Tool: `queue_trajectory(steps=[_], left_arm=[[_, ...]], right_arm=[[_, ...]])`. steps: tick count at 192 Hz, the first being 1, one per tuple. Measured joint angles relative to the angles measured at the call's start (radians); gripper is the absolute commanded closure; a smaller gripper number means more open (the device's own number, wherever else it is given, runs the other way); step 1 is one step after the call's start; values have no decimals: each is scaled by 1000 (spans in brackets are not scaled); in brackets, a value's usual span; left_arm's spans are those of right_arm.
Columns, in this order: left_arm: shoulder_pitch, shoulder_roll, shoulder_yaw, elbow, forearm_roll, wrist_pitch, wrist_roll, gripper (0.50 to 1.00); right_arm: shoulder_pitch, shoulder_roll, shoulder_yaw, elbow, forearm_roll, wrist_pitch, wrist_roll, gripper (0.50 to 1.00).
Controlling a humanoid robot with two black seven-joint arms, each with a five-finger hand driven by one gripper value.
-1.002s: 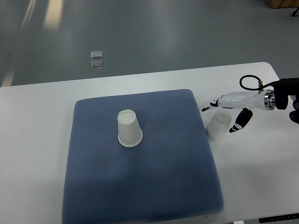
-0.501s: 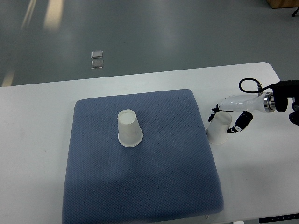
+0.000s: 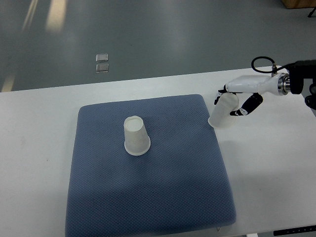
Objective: Stack paper cups
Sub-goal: 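Lift the cup and carry it over the upside-down cup on the pad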
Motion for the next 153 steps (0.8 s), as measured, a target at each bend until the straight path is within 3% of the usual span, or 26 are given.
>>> queue_trajectory(steps=[64, 153], left_arm=[[0, 0, 0, 0, 0, 0, 0, 500], [0, 0, 0, 0, 0, 0, 0, 500]], right_arm=[[310, 74, 3, 61, 168, 154, -2, 1000], [325, 313, 7, 59, 222, 188, -55, 1000]])
